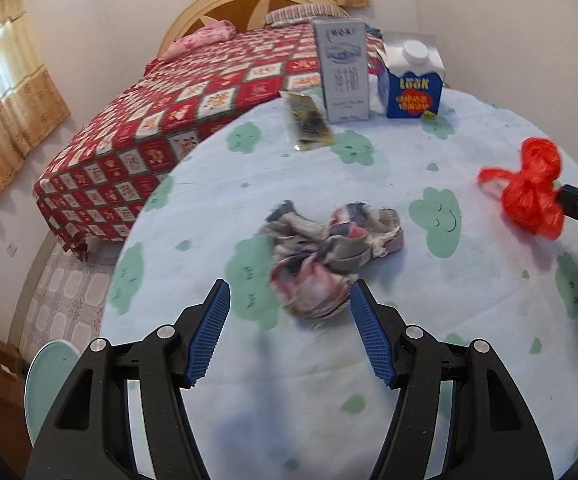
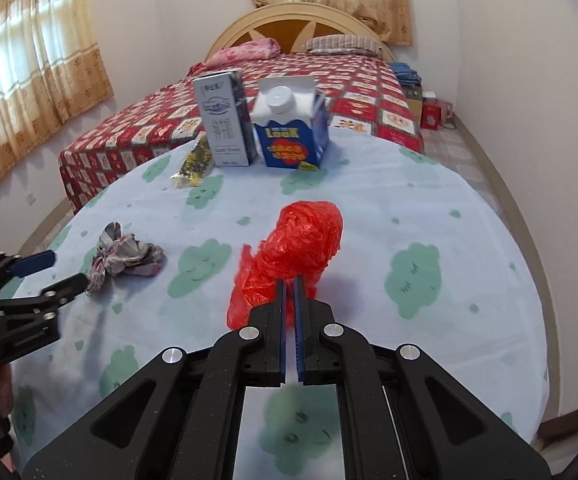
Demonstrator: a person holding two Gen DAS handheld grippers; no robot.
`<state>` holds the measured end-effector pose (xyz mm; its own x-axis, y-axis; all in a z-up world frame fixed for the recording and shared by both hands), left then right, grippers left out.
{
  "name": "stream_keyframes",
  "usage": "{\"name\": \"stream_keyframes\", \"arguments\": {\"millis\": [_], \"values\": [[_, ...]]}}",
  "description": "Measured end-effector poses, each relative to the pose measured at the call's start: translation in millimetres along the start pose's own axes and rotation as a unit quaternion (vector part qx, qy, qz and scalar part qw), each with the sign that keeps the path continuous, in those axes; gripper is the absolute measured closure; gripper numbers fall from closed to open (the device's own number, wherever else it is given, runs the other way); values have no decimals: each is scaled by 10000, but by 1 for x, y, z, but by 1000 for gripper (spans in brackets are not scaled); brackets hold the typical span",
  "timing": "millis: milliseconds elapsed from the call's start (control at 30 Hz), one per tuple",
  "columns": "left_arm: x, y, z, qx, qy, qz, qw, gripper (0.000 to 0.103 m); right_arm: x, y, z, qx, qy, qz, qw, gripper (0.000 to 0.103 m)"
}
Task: Collect trash
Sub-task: 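Grasp the grey patterned cloth with the left tool while the right tool grasps the red plastic bag, then carry the grey cloth and red bag over the teal bin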
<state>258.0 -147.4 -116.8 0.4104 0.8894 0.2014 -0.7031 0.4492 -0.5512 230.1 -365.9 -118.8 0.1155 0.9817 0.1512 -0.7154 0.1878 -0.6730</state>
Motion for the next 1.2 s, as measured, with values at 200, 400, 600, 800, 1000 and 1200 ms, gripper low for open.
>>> {"name": "stream_keyframes", "arguments": {"millis": [200, 400, 600, 800, 1000, 1200], "values": [[-8, -1, -24, 271, 284, -19, 9992, 66, -15, 9, 7, -93, 68, -175, 9998, 67], [-10, -4, -23, 250, 438, -51, 9987, 98, -21, -4, 6, -208, 29, -286, 9994, 58], [12, -1, -2, 45, 337, 94, 9994, 98, -4, -20, -14, -175, -314, -254, 9990, 55], [42, 14, 18, -78, 288, 288, 9991, 99, 10, -26, -25, 26, -316, -92, 9995, 81], [76, 27, 36, -273, 34, 527, 9982, 99, 49, -28, -20, -49, -452, 229, 9987, 85], [112, 50, 54, -369, -229, 830, 9956, 99, 101, -26, -17, -163, -752, 599, 9952, 85]]}}
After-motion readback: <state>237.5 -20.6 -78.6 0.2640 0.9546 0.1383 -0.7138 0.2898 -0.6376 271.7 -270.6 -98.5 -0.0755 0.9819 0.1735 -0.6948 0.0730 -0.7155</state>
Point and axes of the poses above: each gripper's, at about its wrist camera, not at the fingertips, and z roughly against the way its jaws point, x to its left, y to its underside, the point moved 4 cm from there along -z, roughly the way its jaws point, and after that the axes turned 5 degrees about x, right-handed, at the moved point
